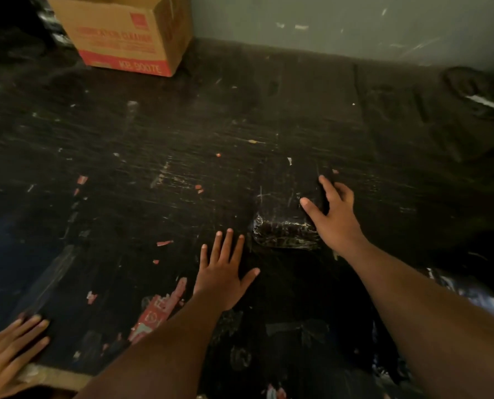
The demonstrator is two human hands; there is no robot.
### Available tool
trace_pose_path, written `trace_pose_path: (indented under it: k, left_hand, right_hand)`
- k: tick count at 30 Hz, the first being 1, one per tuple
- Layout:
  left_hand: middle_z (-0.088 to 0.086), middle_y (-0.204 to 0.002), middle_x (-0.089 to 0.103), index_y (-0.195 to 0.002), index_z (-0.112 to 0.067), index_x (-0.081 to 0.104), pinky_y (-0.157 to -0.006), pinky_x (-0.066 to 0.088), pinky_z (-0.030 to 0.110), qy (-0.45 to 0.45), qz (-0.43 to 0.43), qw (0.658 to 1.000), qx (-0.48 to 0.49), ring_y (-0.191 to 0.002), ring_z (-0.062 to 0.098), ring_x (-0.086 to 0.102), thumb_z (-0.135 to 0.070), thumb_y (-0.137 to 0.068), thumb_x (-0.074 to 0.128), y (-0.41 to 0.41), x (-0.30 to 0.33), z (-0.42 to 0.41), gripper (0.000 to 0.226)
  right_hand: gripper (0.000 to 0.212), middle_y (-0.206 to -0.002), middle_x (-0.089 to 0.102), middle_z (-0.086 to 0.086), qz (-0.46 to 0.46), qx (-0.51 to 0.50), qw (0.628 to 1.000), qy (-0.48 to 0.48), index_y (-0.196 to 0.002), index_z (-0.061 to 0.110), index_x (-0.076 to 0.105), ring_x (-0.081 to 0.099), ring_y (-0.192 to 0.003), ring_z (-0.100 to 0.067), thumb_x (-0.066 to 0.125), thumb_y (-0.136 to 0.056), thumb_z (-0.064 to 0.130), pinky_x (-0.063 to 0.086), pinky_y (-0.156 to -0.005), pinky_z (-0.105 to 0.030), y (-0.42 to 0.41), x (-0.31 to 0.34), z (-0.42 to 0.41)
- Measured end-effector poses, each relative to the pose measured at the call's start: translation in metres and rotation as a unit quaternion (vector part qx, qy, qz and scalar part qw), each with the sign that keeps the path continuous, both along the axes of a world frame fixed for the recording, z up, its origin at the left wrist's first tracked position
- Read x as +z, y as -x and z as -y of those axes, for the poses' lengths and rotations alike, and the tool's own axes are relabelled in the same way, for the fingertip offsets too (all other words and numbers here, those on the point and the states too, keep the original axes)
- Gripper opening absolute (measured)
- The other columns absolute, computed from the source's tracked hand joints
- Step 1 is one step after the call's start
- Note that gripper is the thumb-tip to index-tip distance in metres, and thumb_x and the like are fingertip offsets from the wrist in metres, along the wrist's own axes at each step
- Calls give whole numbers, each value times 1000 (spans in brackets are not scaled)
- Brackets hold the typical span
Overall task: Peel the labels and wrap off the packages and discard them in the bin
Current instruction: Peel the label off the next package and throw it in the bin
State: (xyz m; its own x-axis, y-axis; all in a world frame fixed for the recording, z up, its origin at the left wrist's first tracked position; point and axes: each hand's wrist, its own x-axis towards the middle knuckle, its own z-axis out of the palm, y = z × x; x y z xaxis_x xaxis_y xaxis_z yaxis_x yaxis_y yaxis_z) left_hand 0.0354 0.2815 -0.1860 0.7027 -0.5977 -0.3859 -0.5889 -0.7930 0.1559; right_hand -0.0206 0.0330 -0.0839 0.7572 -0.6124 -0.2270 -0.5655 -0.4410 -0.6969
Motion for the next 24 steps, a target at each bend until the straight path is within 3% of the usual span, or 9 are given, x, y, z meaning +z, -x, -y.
trace_pose_path:
  k: [5, 11, 18, 24]
  left_hand:
    - [0, -164, -32, -158, -28, -21, -123, -12, 54, 12, 37, 999, 5, -150, 24, -32, -79, -93, 5, 4, -7, -1, 87]
    - [0, -165, -30, -159, -28, -20, -123, -13, 54, 13, 41, 999, 2, -151, 23, -31, -79, -94, 6, 4, -7, -1, 86]
    - [2, -168, -25, -161, -27, -14, -123, -14, 52, 15, 21, 999, -19, -151, 22, -29, -80, -94, 13, 8, -3, -10, 90]
    - [1, -171, -15, -163, -27, -6, -125, -7, 53, 33, 46, 998, -5, -155, 21, -21, -79, -93, 14, 36, -7, -41, 89]
  right_hand:
    - [71, -162, 11, 6, 19, -37, 999, -34, -151, 47, 21, 24, -147, -21, 56, -91, 58, 30, -112, -40, -4, -2, -3]
    - [68, -161, 16, 5, 7, -37, 999, -36, -152, 45, 20, 28, -145, -21, 54, -94, 53, 33, -111, -41, -5, 4, -7]
    - [62, -145, 34, 5, 89, -84, 990, -66, -146, 41, 40, 42, -116, -5, 64, -90, 48, 41, -106, -31, 27, 10, -25]
    - [54, -144, 38, 3, 122, -79, 988, -54, -144, 36, 46, 45, -118, -4, 64, -93, 40, 36, -102, -21, 90, 8, -51]
